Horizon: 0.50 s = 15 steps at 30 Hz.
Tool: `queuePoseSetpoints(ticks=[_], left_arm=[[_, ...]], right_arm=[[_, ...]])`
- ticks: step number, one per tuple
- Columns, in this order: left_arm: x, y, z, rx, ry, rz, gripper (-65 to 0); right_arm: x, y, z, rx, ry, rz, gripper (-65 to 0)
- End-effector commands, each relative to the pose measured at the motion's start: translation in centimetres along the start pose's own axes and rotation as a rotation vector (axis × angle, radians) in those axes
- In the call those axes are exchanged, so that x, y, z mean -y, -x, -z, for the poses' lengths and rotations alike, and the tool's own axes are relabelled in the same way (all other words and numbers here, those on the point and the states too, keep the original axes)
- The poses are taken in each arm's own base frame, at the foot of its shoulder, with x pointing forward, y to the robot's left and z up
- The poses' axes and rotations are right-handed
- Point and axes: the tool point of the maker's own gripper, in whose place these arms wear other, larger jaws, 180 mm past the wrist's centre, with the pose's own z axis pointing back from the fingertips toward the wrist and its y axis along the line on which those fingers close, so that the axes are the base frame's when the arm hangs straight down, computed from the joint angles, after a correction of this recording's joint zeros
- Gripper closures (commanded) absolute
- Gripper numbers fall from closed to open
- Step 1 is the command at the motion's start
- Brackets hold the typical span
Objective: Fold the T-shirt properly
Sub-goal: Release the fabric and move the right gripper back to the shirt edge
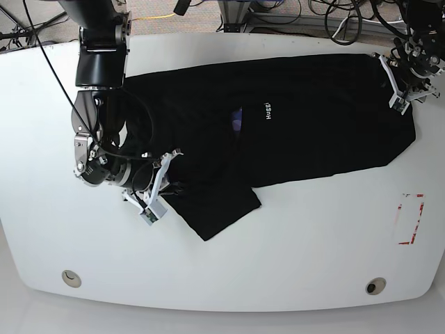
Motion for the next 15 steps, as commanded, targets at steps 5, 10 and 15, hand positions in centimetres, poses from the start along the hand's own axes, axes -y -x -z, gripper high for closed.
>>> queuePoseSetpoints(ticks=[5, 10, 15], left_arm=[[-0.5, 1.6, -0.1, -0.076, -0.015, 0.026, -33.2], [-0.5, 1.5, -0.1, -0.073, -0.016, 0.025, -33.2], [-0.6, 1.2, -0.3, -0.064, -0.019, 0.024, -33.2]], right_arm=[[1.8, -1.6, -0.5, 0.073, 0.017, 0.016, -13.3], [3.3, -0.5, -1.7, 0.059, 0.053, 0.034, -43.4], [4.0, 2.0, -4.6, 0.048, 0.118, 0.034, -65.0]])
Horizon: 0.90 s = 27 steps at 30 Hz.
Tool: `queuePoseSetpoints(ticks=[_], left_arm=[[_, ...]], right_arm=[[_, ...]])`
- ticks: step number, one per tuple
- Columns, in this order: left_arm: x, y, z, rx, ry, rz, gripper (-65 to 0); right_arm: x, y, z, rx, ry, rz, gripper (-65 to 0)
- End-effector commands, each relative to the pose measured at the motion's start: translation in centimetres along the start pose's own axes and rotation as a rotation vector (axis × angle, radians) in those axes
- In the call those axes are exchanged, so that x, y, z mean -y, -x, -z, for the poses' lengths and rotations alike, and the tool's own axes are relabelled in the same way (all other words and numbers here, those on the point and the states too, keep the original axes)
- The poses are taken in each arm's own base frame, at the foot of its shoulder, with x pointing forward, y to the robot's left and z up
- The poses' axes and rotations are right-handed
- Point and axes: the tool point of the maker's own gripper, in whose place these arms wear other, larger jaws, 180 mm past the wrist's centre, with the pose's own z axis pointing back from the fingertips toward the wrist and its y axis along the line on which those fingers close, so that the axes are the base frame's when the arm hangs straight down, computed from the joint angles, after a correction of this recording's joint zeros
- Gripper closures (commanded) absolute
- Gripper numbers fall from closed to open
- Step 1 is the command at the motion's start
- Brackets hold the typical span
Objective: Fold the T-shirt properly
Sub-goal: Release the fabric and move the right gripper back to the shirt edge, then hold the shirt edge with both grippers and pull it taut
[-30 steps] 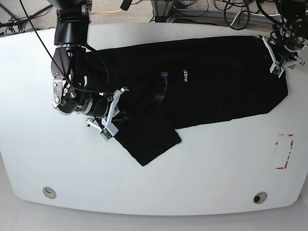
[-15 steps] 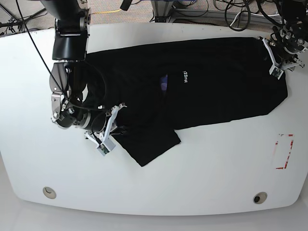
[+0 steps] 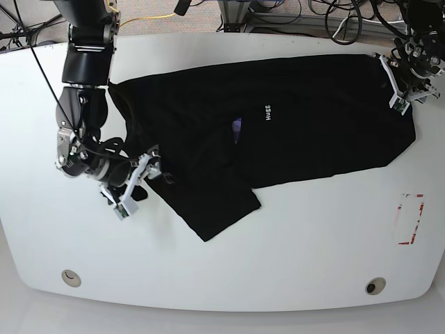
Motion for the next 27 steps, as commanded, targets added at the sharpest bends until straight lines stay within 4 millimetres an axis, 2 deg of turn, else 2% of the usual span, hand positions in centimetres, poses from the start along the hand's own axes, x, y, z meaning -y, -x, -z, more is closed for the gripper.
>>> queuePoseSetpoints(ticks=[1, 4, 8, 10, 14, 18, 22, 27], left_arm=[[-0.5, 1.4, -0.2, -0.067, -0.017, 0.023, -33.2], [-0.9, 0.5, -0.4, -0.046, -0.029, 0.026, -33.2], [-1.4, -1.1, -1.0, -0.005, -0.056, 0.036, -33.2], [-1.6, -1.5, -1.4, 0.024, -0.063, 0.013, -33.2], [-2.4, -3.0, -2.6, 0.119, -0.064, -0.073, -33.5], [-3.2, -3.7, -3.5, 0.193, -0.056, -0.149, -33.8], [-4.5, -3.6, -4.5, 0.245, -0.071, -0.225, -33.9], [-4.6, -3.3, -4.4, 0.273, -0.049, -0.284, -34.0]], right_arm=[[0.4, -1.1, -2.4, 0.048, 0.045, -0.054, -65.0], [0.6, 0.2, -4.5, 0.041, 0.095, -0.059, -65.0], [0.9, 3.7, -7.6, -0.015, 0.173, -0.034, -65.0], [1.5, 5.2, -9.0, -0.033, 0.214, -0.005, -60.1], [1.9, 8.6, -10.8, -0.081, 0.255, 0.053, -46.1], [2.4, 11.5, -12.9, -0.131, 0.299, 0.102, -38.7], [1.8, 14.0, -13.6, -0.179, 0.301, 0.138, -38.5], [0.7, 14.9, -12.9, -0.18, 0.279, 0.171, -38.5]])
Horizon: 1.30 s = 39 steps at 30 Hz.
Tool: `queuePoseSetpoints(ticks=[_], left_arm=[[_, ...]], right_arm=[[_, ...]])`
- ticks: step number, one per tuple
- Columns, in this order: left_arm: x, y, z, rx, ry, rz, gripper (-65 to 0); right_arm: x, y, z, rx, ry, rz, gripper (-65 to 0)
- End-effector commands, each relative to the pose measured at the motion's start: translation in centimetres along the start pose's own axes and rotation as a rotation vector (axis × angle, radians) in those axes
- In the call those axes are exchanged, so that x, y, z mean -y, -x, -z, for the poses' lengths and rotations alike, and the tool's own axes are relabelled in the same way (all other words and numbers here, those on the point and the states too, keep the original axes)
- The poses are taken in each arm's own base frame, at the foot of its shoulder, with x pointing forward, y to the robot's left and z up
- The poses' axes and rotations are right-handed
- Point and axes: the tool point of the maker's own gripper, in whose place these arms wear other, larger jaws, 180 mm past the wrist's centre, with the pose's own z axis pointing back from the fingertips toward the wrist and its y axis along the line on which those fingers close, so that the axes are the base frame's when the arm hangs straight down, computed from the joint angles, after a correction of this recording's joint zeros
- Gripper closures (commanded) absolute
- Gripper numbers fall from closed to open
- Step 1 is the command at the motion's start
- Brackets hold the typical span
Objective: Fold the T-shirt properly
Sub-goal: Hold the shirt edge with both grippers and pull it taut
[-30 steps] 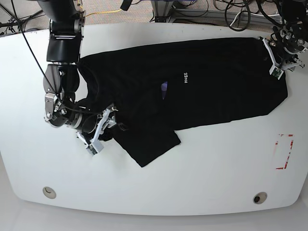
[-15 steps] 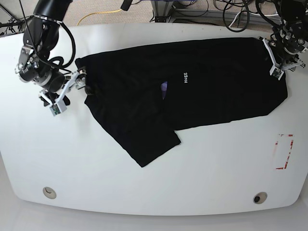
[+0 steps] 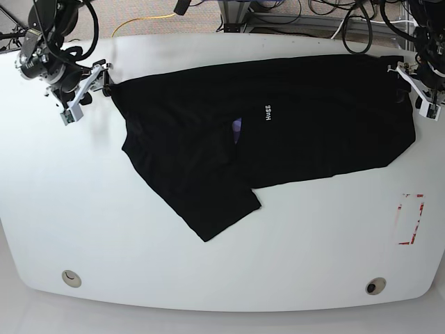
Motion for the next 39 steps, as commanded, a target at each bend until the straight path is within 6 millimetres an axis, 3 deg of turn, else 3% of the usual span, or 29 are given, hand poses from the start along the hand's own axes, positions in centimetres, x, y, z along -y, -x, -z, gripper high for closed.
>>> queuePoseSetpoints(ticks=[1, 8, 15, 18, 21, 23, 28, 39], left_arm=[[-0.5, -0.4, -0.2, 0.03, 0.007, -0.027, -34.0], [-0.6, 1.8, 0.7, -0.01, 0.023, -0.092, -34.0], [-0.6, 3.9, 1.3, -0.059, 0.033, -0.141, -33.9], [-0.5, 5.5, 1.7, -0.097, 0.045, -0.167, -33.3], [-1.2, 6.1, 1.6, -0.121, 0.038, -0.167, -33.1], [-1.6, 6.2, 1.5, -0.133, 0.028, -0.148, -30.6], [-2.1, 6.9, 1.4, -0.171, 0.008, -0.12, -18.5], [-2.8, 9.1, 0.6, -0.266, -0.034, -0.061, -17.9]], right_arm=[[-0.6, -0.9, -0.1, 0.048, -0.013, 0.004, -38.5], [-2.3, -1.4, 1.1, 0.053, -0.053, -0.003, -38.5], [-3.1, -0.4, 2.7, -0.015, -0.011, -0.031, -37.4], [-2.8, 0.0, 2.8, -0.035, 0.013, -0.036, -28.5], [-2.9, 0.2, 2.8, -0.042, 0.012, -0.04, -10.6], [-2.7, 0.9, 2.6, -0.06, 0.015, -0.04, -3.3], [-1.9, 2.6, 1.7, -0.1, 0.037, -0.04, -4.1], [0.3, 6.7, -0.8, -0.172, 0.111, 0.029, -4.1]])
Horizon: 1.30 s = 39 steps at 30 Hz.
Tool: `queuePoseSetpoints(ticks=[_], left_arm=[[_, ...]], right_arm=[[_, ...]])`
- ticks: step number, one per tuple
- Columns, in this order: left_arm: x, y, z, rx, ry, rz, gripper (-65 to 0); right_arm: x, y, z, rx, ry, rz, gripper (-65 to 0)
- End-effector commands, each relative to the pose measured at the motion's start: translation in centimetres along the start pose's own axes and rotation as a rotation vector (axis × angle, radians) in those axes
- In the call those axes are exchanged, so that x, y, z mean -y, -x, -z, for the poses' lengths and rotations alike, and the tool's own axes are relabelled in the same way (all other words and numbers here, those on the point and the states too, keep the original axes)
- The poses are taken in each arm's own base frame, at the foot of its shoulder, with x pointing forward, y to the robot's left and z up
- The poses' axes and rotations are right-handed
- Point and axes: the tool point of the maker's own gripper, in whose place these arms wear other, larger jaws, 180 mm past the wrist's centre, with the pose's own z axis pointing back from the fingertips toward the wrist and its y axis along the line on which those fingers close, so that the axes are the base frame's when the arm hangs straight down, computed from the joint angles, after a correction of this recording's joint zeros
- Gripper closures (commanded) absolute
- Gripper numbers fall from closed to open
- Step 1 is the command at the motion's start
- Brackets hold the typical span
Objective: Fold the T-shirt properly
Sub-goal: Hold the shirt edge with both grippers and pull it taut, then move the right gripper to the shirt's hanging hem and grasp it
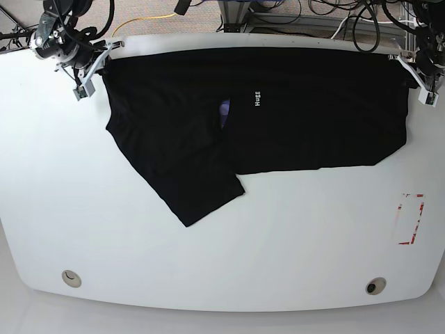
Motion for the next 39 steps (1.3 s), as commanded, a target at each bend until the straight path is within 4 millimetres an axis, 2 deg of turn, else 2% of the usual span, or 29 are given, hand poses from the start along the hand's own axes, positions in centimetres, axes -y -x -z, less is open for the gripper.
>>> queuePoseSetpoints(ticks=[1, 3, 5, 6, 8, 10, 12, 18, 23, 27, 32, 35, 39], left_arm=[[-1.6, 2.1, -0.8, -0.096, -0.06, 0.034, -17.9], [-1.5, 1.9, -1.0, -0.095, -0.06, 0.045, -19.9], [-1.4, 1.2, -1.2, -0.079, -0.064, 0.064, -25.1], [-1.3, 0.2, -1.5, -0.058, -0.07, 0.085, -30.0], [-1.0, -0.4, -2.3, -0.047, -0.079, 0.114, -36.9], [-0.6, -1.3, -3.1, -0.051, -0.09, 0.155, -39.3], [0.1, -2.7, -3.9, -0.039, -0.086, 0.181, -39.4], [1.8, -6.6, -5.7, 0.058, -0.059, 0.212, -39.4], [1.3, -9.7, -5.9, 0.139, -0.084, 0.21, -39.3], [-0.1, -11.8, -5.9, 0.166, -0.156, 0.223, -39.2], [-1.5, -12.6, -4.7, 0.165, -0.203, 0.167, -39.2], [-2.3, -13.6, -4.7, 0.167, -0.243, 0.171, -39.2], [-2.0, -14.4, -4.0, 0.172, -0.263, 0.16, -39.2]], right_arm=[[1.5, 0.5, -1.0, -0.021, 0.053, -0.014, -4.3], [2.0, 0.8, -1.4, -0.024, 0.069, -0.004, -6.3], [2.3, 0.3, -1.9, -0.006, 0.088, -0.01, -13.0], [2.3, -0.2, -2.3, 0.01, 0.097, -0.017, -20.1], [2.3, -0.5, -3.2, 0.019, 0.12, -0.037, -32.8], [2.4, -0.9, -4.0, 0.022, 0.142, -0.053, -43.1], [2.2, -1.3, -4.3, 0.03, 0.151, -0.057, -48.5], [2.2, -4.2, -4.6, 0.098, 0.167, -0.079, -48.8], [2.8, -8.2, -4.6, 0.193, 0.179, -0.087, -48.8], [2.5, -11.5, -3.5, 0.239, 0.144, -0.102, -48.8], [2.4, -15.9, -1.9, 0.288, 0.101, -0.11, -48.8], [3.3, -17.8, -1.4, 0.285, 0.124, -0.107, -48.8], [3.1, -21.1, 0.0, 0.275, 0.12, -0.135, -48.8]])
